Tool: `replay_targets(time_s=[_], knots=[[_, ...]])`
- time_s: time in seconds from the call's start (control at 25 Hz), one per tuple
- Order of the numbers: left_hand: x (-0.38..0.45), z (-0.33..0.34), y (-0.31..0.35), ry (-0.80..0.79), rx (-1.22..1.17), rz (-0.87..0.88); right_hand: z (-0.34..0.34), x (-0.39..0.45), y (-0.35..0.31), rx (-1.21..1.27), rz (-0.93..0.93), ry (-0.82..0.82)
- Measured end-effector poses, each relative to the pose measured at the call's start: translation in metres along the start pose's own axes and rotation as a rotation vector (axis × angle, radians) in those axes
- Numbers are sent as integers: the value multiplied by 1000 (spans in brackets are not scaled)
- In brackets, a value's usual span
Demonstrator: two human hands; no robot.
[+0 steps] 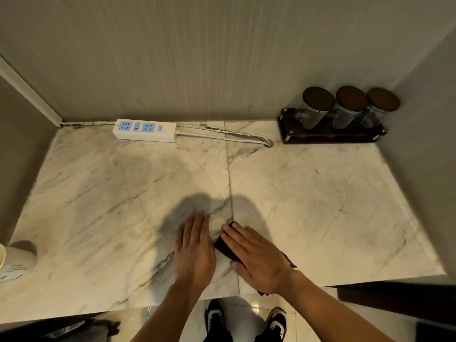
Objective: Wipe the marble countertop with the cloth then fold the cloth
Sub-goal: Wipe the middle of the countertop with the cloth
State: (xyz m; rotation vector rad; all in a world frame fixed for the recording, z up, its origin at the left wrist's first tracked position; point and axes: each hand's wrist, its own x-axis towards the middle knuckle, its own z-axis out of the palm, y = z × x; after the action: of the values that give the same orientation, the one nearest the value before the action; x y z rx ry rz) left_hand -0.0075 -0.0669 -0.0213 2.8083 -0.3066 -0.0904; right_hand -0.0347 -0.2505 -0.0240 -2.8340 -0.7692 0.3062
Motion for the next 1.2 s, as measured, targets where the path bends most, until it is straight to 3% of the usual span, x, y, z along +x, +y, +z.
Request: replay_targets(time_s=[0.96,1.2], knots=[[31,13,15,-51,93,-71,-44,106,102,-57,-6,23],[29,13,14,-73,105,-58,-47,133,111,-35,174,89]])
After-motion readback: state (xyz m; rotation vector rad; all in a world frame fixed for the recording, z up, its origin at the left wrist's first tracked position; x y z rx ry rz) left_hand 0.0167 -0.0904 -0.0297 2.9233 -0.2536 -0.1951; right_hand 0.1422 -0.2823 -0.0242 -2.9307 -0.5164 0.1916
